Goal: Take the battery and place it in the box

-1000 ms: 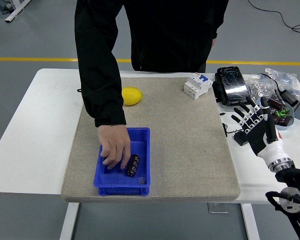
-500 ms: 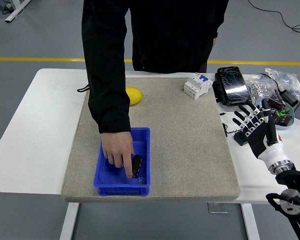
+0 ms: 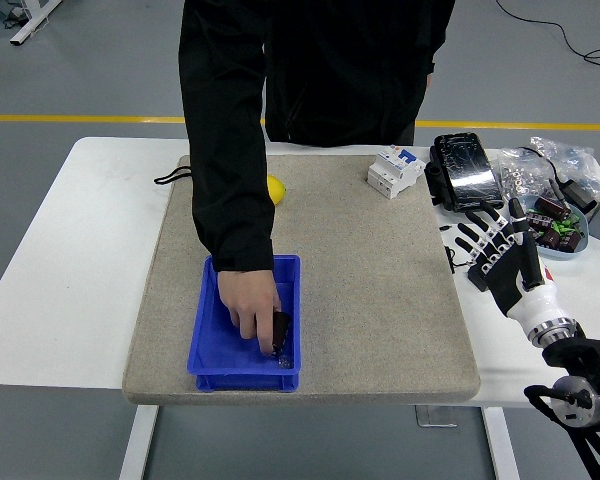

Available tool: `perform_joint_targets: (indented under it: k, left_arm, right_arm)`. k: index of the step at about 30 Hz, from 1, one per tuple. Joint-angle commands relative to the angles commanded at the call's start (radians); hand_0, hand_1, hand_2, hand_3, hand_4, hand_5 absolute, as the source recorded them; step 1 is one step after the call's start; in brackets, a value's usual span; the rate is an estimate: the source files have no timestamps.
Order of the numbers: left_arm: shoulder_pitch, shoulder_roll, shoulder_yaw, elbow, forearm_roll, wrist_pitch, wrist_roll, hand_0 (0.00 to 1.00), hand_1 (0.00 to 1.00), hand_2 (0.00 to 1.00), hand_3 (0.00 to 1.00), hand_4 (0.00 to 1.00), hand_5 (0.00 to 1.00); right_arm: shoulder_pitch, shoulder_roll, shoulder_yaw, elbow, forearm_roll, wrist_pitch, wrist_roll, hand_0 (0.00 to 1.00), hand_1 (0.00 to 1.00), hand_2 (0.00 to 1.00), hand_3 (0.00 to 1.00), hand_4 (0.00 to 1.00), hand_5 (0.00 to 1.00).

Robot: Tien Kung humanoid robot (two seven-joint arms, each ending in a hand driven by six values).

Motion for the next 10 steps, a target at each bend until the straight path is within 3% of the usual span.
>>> perform_joint_targets:
  k: [10]
  left_arm:
    - [-0.007, -0.003, 0.011, 0.0, -0.018, 0.003, -0.003, 0.726, 0.684, 0.677, 0.587, 0.633, 0.553]
  right_arm:
    - [0.002, -0.005, 0.004, -0.001, -0.002, -0.009, -0.031, 0.916, 0.873, 0.887, 0.939, 0.998, 0.906]
